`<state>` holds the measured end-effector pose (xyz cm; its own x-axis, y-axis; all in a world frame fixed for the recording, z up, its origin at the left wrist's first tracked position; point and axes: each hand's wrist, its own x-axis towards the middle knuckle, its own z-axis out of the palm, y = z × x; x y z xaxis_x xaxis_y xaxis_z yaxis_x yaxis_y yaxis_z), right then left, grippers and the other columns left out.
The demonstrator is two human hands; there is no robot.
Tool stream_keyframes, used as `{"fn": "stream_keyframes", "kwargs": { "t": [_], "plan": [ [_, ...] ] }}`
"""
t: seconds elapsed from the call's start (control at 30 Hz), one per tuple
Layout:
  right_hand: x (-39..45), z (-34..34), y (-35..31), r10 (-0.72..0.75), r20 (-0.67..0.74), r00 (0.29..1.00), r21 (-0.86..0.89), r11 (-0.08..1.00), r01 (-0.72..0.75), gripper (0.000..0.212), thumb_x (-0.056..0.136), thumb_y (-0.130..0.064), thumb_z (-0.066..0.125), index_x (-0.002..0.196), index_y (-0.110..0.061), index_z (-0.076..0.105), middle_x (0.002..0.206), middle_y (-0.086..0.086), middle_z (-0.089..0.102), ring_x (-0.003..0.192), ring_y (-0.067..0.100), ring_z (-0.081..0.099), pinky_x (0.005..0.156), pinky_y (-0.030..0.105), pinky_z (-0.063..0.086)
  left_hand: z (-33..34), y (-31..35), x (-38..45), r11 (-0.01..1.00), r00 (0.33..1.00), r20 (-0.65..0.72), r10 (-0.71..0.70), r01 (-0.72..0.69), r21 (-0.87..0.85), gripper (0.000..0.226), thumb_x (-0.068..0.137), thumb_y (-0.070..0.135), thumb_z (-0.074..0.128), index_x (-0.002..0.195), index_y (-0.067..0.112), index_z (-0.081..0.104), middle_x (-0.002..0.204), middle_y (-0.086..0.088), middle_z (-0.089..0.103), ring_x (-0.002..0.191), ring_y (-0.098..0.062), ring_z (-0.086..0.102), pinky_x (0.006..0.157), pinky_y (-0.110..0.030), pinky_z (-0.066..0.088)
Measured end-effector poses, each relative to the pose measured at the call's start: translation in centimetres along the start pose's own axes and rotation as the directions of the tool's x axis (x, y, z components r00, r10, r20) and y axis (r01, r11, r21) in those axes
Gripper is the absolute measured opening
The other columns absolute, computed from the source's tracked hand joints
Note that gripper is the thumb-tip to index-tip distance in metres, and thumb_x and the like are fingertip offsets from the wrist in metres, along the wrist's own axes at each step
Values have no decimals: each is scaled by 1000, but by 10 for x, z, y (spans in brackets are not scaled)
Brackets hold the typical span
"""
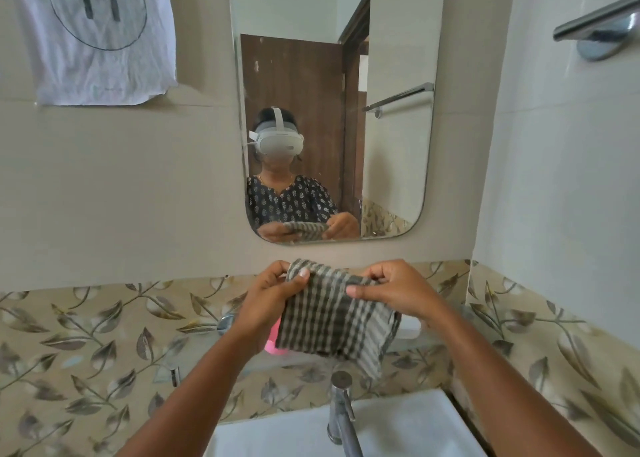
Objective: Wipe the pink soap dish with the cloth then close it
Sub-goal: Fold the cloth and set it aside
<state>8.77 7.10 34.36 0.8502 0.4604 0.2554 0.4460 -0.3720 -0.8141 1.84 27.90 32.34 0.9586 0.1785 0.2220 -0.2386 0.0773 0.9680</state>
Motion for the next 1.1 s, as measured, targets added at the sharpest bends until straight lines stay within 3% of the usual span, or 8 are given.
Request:
{"fn": "stream_keyframes", "kwargs": {
  "t": [0.23, 0.4, 0.5, 0.63, 0.77, 0.9, 1.0, 1.1],
  "plan": [
    [-27, -48, 11, 31, -137, 990, 14, 999, -30, 30, 71, -34, 80, 95, -18, 73, 88, -3, 74, 89, 14, 68, 85, 31, 53, 44, 10, 12, 999, 996, 89, 29, -31, 20, 19, 87, 14, 62, 102, 3, 68, 90, -9, 71, 76, -15, 64, 67, -27, 47],
    [-70, -89, 18, 74, -233, 970, -48, 995, -88, 15, 73, -35, 78, 83, -25, 74, 81, -10, 75, 80, 4, 69, 75, 20, 48, 89, -3, 13, 993, 982, 182, 57, -74, 87, 14, 87, 19, 64, 85, 7, 68, 72, -1, 63, 60, -11, 47, 53, -25, 33],
    [-105, -112, 35, 166, -276, 947, -129, 970, -208, 25, 70, -40, 80, 83, -19, 74, 85, -2, 74, 86, 16, 69, 83, 33, 52, 120, -26, 4, 990, 955, 294, 36, -75, 123, 11, 88, 12, 62, 77, 13, 64, 63, 6, 62, 52, -7, 48, 46, -22, 33],
    [-153, -126, 65, 383, -182, 906, -261, 869, -420, 27, 75, -37, 77, 90, -16, 70, 87, -5, 69, 87, 16, 65, 72, 25, 47, 155, -75, -16, 976, 904, 419, -86, -7, 217, 11, 87, 9, 64, 81, 1, 60, 58, 2, 57, 50, -12, 47, 40, -20, 36],
    [-183, -116, 112, 595, -88, 799, -419, 705, -571, 33, 76, -33, 78, 103, -18, 68, 100, -4, 67, 95, 16, 62, 81, 29, 49, 181, -130, -37, 923, 807, 529, -262, 49, 383, 23, 86, 6, 65, 67, 16, 56, 44, 13, 56, 42, 1, 48, 38, -10, 34],
    [-200, -89, 157, 725, -67, 686, -490, 575, -655, 35, 78, -24, 76, 110, -14, 65, 110, 4, 66, 99, 21, 63, 82, 32, 51, 188, -179, -44, 827, 743, 570, -351, -40, 561, 15, 82, 12, 69, 73, 17, 58, 56, 5, 62, 54, -13, 60, 43, -24, 46],
    [-203, -74, 182, 759, -80, 646, -494, 533, -687, 28, 80, -14, 74, 105, -7, 65, 110, 10, 67, 98, 25, 64, 80, 33, 51, 195, -201, -46, 770, 756, 584, -296, -173, 614, 18, 81, 9, 67, 72, 18, 56, 67, 2, 64, 65, -21, 66, 56, -31, 56],
    [-204, -73, 194, 666, -258, 700, -550, 495, -673, 18, 83, -12, 67, 101, -14, 70, 104, 7, 68, 97, 23, 63, 85, 31, 53, 202, -215, -51, 740, 790, 593, -157, -303, 600, 14, 83, 8, 64, 75, 17, 57, 73, 7, 63, 70, -12, 63, 62, -19, 52]
  ]
}}
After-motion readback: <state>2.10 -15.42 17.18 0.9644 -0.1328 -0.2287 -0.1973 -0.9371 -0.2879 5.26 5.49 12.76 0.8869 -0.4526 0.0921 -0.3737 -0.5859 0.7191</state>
